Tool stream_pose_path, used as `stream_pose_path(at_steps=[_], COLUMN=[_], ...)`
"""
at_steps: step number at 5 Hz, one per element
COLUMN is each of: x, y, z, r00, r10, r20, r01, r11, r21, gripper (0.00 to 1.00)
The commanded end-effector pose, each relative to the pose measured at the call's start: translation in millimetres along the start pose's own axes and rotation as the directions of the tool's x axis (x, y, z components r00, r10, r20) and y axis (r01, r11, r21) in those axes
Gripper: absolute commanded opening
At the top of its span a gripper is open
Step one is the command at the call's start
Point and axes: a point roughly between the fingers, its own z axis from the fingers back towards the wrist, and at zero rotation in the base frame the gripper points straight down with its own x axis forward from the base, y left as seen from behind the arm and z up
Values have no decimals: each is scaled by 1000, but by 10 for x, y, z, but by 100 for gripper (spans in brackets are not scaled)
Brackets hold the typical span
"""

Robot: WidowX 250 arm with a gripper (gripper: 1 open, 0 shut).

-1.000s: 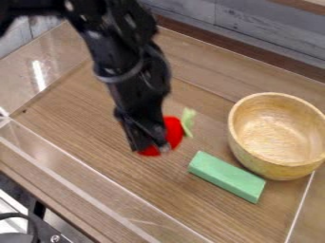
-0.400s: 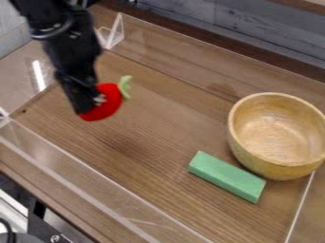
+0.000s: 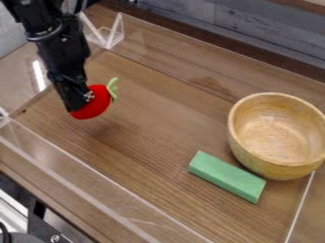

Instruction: Move the red object to the left side of the table

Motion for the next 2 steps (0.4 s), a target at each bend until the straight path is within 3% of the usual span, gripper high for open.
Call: stream_pose_path(at_steps=[1,2], x=[87,118], y=[221,338], z=[-30,-141], r00=[1000,1000], r10=[-8,-4], r20=[3,-14], r01=[8,5], r11=[999,1000], r21=[33,23], gripper=[0,0])
